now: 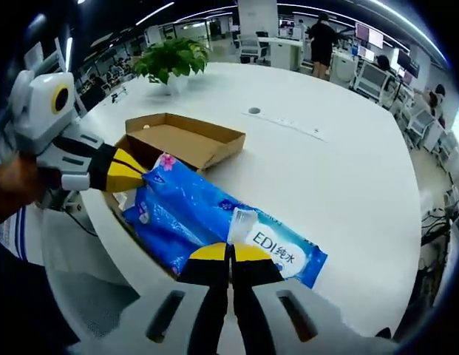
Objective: Operate the shoe box by opening the lid, removing the specified soft item, and placing it in the target area until the item is outside and the box remains undamaged.
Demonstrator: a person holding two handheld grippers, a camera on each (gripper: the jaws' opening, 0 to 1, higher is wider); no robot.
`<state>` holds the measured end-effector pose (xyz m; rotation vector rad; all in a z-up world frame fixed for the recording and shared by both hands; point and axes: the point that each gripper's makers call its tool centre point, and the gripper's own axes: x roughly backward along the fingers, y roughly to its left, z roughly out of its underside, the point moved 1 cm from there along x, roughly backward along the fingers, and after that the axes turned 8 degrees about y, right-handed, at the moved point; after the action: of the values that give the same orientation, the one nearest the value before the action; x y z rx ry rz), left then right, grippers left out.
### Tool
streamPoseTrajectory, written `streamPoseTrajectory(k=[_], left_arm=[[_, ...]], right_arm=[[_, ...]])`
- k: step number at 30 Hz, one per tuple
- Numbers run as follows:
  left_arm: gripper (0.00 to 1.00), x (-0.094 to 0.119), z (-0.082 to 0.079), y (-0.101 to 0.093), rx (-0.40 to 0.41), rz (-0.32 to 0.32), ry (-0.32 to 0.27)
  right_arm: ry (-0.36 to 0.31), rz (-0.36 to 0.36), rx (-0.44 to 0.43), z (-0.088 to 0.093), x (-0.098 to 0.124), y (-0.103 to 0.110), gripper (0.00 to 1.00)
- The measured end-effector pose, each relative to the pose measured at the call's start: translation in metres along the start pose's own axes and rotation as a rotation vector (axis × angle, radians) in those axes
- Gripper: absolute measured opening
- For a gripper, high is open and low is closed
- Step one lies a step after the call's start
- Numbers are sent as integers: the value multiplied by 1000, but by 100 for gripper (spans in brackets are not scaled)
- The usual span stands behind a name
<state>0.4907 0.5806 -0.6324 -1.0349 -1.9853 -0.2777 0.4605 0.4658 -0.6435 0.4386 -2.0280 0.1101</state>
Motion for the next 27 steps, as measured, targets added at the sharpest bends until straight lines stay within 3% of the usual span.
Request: streamPoseTrajectory(k=[18,27], left_arm=[[0,-72,-32,-63,-60,77,52],[0,-98,-43,-84,-71,104,75]], right_arm=[[25,35,-95,48,7,-90,0],[39,37,-121,62,6,-121,0]])
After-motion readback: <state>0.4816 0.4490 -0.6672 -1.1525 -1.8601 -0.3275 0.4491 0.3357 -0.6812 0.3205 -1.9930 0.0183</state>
